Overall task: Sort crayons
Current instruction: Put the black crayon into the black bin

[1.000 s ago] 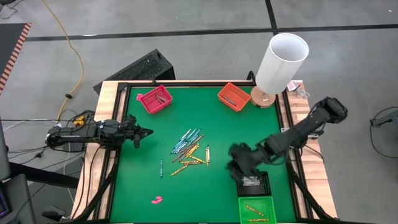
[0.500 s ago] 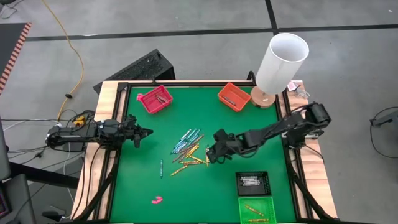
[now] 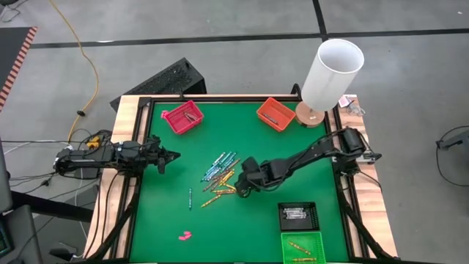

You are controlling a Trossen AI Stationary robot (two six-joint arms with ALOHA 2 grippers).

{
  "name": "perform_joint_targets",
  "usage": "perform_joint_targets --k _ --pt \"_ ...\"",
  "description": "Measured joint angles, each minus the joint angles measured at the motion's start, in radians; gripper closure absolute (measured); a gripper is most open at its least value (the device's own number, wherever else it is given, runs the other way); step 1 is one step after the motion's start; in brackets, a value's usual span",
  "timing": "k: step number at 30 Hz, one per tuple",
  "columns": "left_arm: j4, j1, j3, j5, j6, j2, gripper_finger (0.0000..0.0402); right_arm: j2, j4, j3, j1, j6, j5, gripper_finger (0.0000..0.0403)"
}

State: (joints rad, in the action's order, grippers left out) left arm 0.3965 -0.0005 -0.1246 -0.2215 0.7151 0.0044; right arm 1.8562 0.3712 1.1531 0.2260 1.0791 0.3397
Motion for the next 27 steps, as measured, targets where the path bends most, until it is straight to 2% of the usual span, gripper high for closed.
perform_joint_targets --k 15,21,27 --pt "0.0 0.0 0.0 0.0 0.0 0.0 0.0401 0.013 0.091 0.018 0.0 0.019 -0.019 0.0306" --pt "0.0 0.0 0.0 0.0 0.0 0.0 0.0401 -0.047 0.066 0.017 0.002 -0.056 -0.021 0.0306" --pt "0.0 0.0 0.0 0.0 0.0 0.0 0.0401 -0.12 0.12 0.017 0.002 -0.138 -0.021 0.0306"
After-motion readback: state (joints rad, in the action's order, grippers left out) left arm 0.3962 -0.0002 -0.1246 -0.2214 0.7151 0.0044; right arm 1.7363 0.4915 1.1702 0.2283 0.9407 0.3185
